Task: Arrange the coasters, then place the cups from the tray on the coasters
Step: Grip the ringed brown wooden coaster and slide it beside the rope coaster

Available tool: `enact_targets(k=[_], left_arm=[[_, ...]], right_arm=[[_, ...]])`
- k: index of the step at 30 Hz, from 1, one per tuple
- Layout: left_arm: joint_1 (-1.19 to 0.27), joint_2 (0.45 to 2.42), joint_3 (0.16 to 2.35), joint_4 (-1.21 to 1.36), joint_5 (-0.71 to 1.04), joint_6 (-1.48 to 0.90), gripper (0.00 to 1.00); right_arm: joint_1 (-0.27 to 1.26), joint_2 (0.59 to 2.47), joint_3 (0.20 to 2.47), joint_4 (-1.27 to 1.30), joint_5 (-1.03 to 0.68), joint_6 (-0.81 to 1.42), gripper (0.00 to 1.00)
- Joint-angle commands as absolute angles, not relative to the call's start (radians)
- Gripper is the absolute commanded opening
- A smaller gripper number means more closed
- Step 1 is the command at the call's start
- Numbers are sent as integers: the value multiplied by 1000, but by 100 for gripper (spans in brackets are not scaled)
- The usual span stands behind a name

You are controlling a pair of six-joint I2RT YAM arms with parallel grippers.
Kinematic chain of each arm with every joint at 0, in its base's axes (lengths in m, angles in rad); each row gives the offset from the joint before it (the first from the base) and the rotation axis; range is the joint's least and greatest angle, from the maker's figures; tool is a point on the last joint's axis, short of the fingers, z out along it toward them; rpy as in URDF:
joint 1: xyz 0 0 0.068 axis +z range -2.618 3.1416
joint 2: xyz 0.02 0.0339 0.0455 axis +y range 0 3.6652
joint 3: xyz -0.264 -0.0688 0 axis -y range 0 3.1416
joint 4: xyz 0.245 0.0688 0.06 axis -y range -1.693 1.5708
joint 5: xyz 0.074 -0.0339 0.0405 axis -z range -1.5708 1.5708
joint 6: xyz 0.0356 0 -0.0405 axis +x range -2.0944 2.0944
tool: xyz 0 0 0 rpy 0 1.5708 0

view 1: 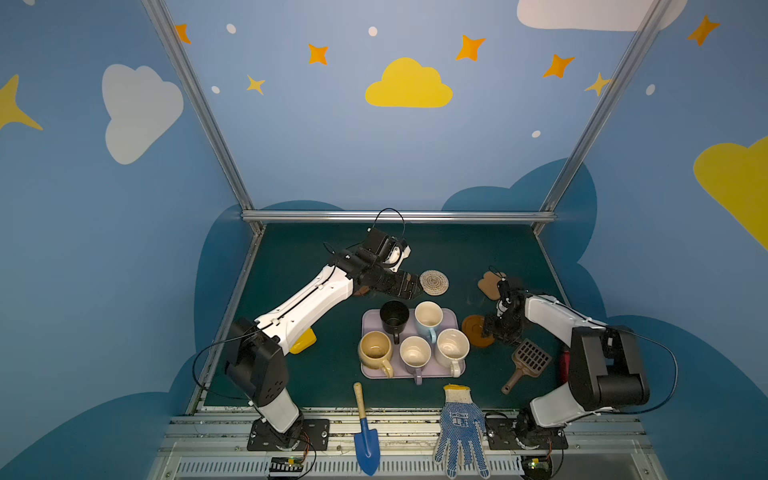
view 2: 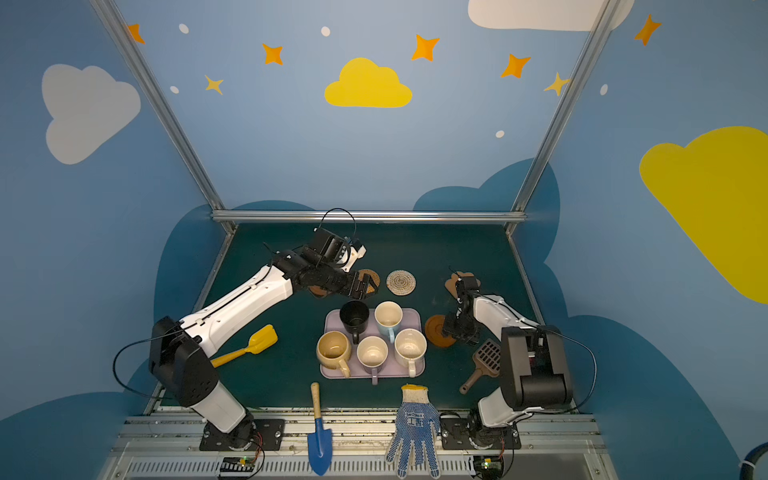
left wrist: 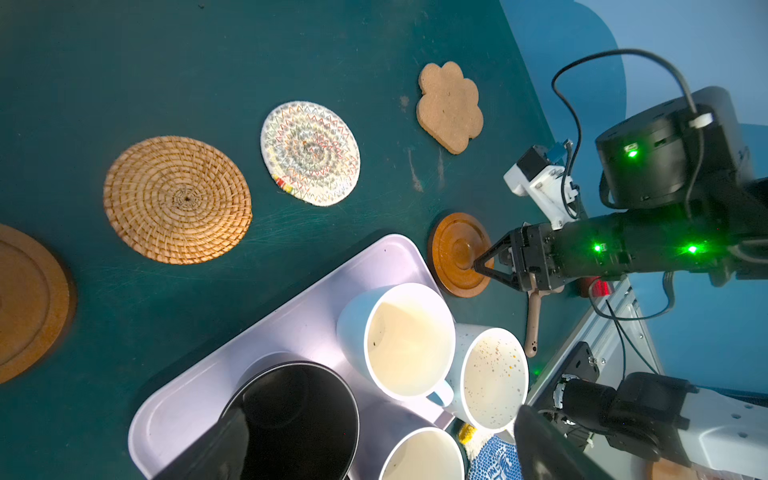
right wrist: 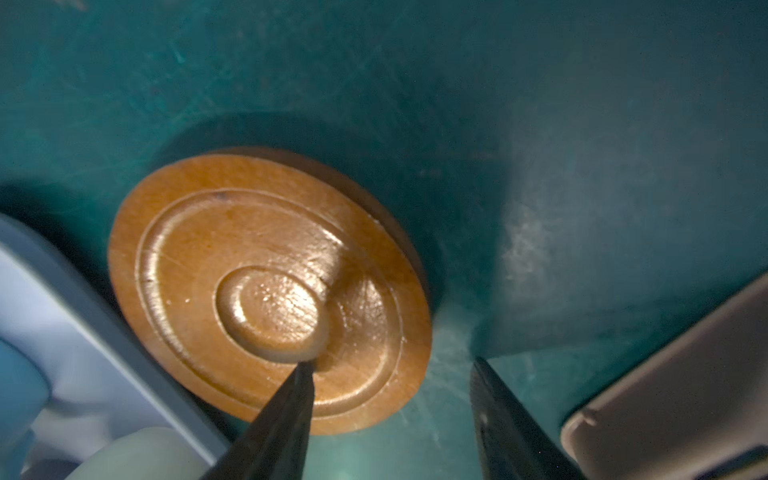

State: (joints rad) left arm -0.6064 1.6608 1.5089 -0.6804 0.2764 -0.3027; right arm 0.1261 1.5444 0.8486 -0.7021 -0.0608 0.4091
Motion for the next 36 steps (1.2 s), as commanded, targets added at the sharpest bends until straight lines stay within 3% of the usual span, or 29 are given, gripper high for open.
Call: enact_targets(k=[1, 13, 36], left_arm=[[-601, 1647, 1534, -680, 277, -295, 100], [-555, 1663, 1542, -661, 293, -289, 100], [-512, 1690, 1538, -636, 309, -300, 100]], right_arm=[[121, 1573, 849, -674, -68, 419, 57], [115, 1720, 1008, -680, -62, 422, 44], [109, 2075, 1492, -789, -41, 422, 42]])
